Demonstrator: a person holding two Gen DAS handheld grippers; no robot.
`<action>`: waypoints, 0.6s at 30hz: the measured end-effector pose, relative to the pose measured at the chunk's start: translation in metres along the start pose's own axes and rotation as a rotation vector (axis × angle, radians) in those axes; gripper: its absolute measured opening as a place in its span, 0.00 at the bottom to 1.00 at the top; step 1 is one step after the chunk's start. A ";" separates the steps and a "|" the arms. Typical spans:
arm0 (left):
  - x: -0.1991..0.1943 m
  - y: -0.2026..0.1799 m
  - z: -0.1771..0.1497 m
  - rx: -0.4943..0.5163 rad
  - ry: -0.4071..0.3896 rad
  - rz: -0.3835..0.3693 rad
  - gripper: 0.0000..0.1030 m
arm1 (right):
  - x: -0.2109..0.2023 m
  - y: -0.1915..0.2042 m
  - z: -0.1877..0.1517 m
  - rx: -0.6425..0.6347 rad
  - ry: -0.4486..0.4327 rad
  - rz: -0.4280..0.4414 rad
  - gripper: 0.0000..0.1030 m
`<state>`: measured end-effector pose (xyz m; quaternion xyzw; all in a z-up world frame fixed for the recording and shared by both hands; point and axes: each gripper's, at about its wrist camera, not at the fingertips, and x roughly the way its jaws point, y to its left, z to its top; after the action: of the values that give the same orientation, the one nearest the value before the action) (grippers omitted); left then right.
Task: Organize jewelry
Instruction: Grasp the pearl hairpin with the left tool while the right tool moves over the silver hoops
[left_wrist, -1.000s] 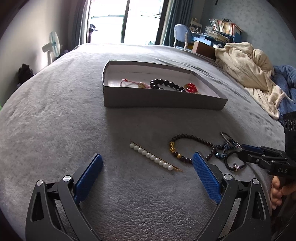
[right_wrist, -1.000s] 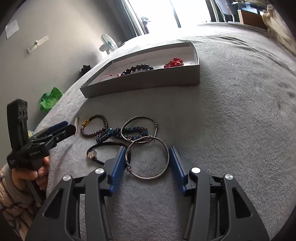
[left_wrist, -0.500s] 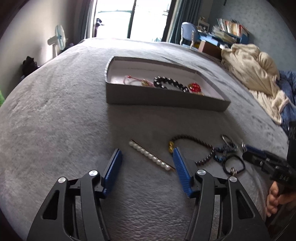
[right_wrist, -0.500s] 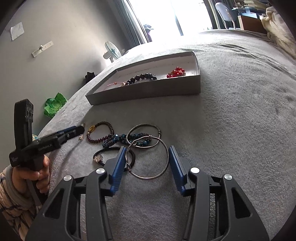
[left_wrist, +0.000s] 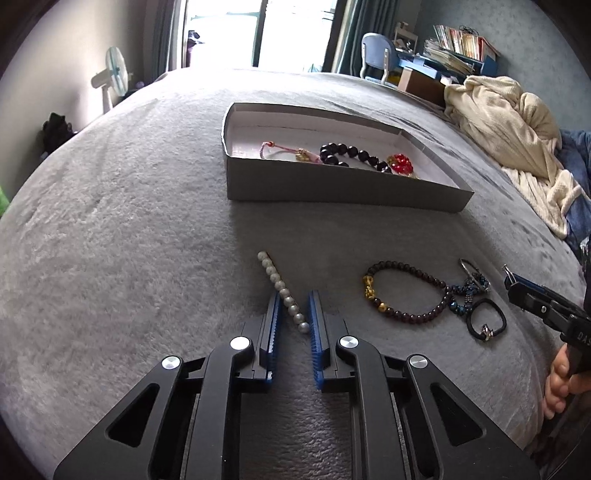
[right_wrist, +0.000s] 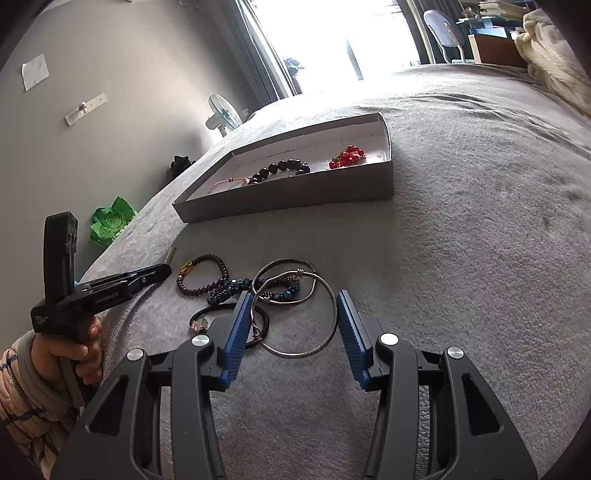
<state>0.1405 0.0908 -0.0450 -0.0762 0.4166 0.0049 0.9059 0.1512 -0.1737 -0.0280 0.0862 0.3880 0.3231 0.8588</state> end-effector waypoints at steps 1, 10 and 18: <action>0.001 -0.001 0.001 0.003 0.002 0.006 0.15 | 0.001 0.000 0.000 -0.001 0.000 0.000 0.45; 0.003 -0.005 0.005 0.037 -0.004 0.003 0.06 | 0.001 0.004 0.001 -0.012 0.002 -0.012 0.45; -0.015 -0.013 0.008 0.074 -0.079 0.000 0.06 | -0.002 0.005 0.006 -0.018 -0.015 -0.030 0.45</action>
<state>0.1375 0.0803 -0.0268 -0.0422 0.3805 -0.0075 0.9238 0.1517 -0.1711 -0.0210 0.0750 0.3802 0.3128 0.8672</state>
